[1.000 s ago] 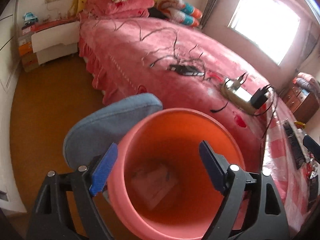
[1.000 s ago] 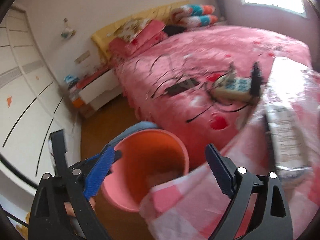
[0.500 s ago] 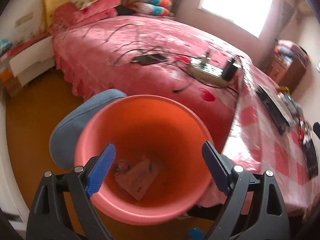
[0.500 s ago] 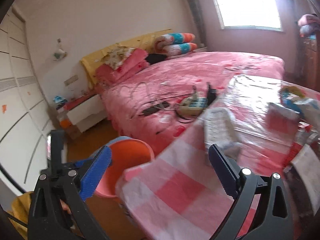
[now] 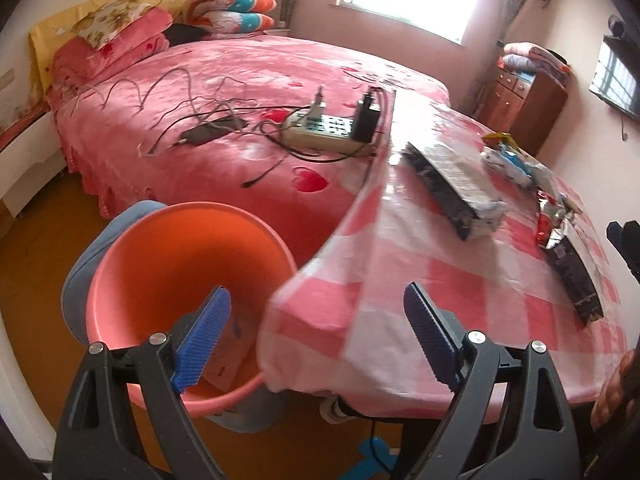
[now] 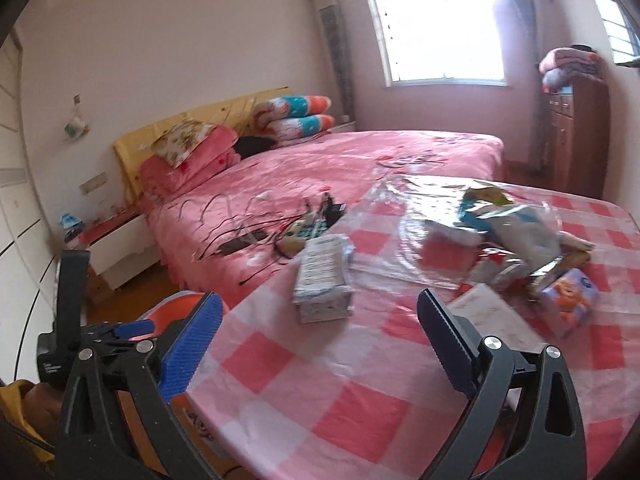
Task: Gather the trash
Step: 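Move both open tools back over the table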
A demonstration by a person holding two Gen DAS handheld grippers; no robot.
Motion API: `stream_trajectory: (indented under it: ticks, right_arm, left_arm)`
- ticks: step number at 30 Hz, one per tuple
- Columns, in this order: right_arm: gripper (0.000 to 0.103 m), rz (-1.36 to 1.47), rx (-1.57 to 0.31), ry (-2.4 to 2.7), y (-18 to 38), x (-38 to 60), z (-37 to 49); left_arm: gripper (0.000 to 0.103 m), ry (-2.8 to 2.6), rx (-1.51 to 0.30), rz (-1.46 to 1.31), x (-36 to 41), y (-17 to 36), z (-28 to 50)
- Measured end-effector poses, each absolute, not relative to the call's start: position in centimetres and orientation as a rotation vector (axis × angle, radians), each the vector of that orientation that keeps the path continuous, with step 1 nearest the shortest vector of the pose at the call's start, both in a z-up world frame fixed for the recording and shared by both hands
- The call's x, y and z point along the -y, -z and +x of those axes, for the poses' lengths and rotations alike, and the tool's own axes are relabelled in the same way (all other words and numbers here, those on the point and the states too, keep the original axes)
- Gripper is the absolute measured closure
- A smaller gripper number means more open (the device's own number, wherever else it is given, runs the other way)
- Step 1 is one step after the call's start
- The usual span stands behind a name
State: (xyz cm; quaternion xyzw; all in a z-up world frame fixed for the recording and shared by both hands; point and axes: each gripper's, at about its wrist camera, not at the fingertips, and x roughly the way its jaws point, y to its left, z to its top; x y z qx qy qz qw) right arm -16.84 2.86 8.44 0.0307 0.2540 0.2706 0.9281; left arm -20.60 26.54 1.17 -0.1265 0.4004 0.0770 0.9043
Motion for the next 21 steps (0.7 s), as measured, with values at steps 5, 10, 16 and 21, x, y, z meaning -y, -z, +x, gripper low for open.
stream_trajectory:
  ticks: [5, 10, 16, 21]
  right_arm:
    - [0.006, 0.055, -0.473, -0.537, -8.9, -0.6, -17.0]
    - [0.006, 0.063, -0.471, -0.526, -9.0, 1.5, -16.9]
    - [0.006, 0.128, -0.518, -0.506, -8.4, 4.7, -15.8]
    - [0.006, 0.209, -0.536, -0.522, -8.1, 8.6, -14.9]
  left_arm:
    - [0.014, -0.123, -0.843, -0.278, -24.6, -2.1, -20.4]
    - [0.014, -0.09, -0.862, -0.245, -21.9, -2.7, -19.9]
    - [0.014, -0.043, -0.88, -0.231, -18.8, -3.3, -19.1]
    - [0.014, 0.014, -0.904, -0.229, -15.9, -3.6, -18.2]
